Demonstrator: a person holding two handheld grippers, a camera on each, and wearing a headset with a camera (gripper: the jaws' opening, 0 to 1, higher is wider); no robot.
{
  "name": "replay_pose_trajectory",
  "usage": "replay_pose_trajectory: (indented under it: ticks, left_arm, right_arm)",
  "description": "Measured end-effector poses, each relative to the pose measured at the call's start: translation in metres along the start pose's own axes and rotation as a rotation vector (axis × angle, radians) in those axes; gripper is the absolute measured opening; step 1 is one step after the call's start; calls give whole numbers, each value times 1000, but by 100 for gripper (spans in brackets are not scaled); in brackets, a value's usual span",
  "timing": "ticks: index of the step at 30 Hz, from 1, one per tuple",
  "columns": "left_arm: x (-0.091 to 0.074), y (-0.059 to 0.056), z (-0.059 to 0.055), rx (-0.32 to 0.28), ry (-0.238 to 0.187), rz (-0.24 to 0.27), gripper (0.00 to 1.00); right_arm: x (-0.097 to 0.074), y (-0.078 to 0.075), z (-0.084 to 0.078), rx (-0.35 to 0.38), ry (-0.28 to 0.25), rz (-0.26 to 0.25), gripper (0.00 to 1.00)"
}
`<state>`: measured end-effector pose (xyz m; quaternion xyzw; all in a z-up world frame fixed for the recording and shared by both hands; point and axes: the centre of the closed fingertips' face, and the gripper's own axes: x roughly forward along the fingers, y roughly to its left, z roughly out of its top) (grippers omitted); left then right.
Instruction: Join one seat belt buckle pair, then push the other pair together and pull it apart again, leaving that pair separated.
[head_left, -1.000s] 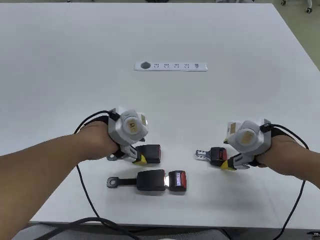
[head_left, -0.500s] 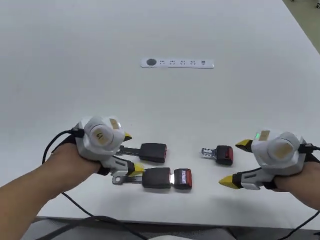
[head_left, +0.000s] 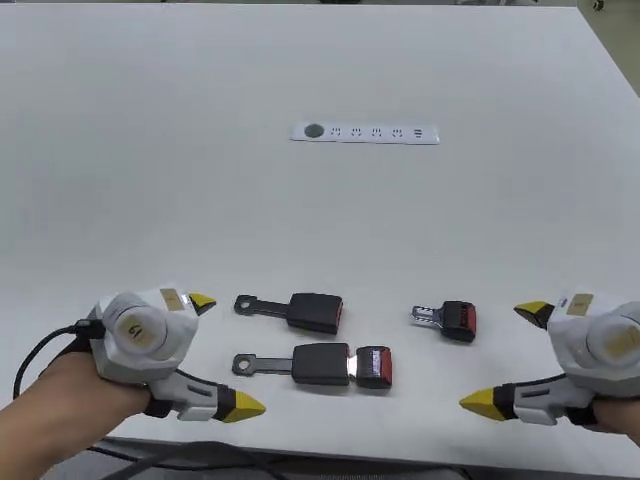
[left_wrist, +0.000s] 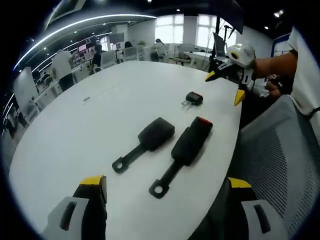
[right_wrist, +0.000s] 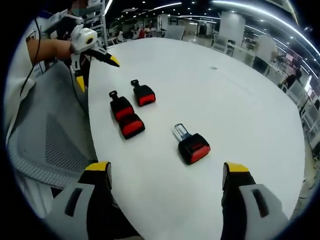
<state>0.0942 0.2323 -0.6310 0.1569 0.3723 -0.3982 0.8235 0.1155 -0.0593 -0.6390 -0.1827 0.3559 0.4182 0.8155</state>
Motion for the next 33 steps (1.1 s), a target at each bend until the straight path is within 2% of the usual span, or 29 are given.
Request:
replay_pose_trajectory:
  ticks: [1,3,5,11,14,19,33]
  left_arm:
    - [0,0,-1,-3,1,2,100]
    - [0,-4,1,-25,-5,3,100]
    - [-2,-6,4,-37,-20,8,100]
    - [-5,-3,9,-60,-60,38,100]
    - [-7,-4,10,-57,-70,39,100]
    - [-5,-8,11,-54,-78,37,100]
    - [-7,-9,17,-85,-109,60,100]
  right_arm:
    - [-1,8,4,10,-7,-2,95]
    - [0,13,7,1,-26,-15,100]
    - [-5,18,11,2,-25,-20,100]
    - [-7,3,12,60,-55,-69,100]
    - [-16,-7,23,55,-97,-147,100]
    - [-14,-6,25,84,-114,-137,100]
    - [-8,1,27,58,-103,-129,98]
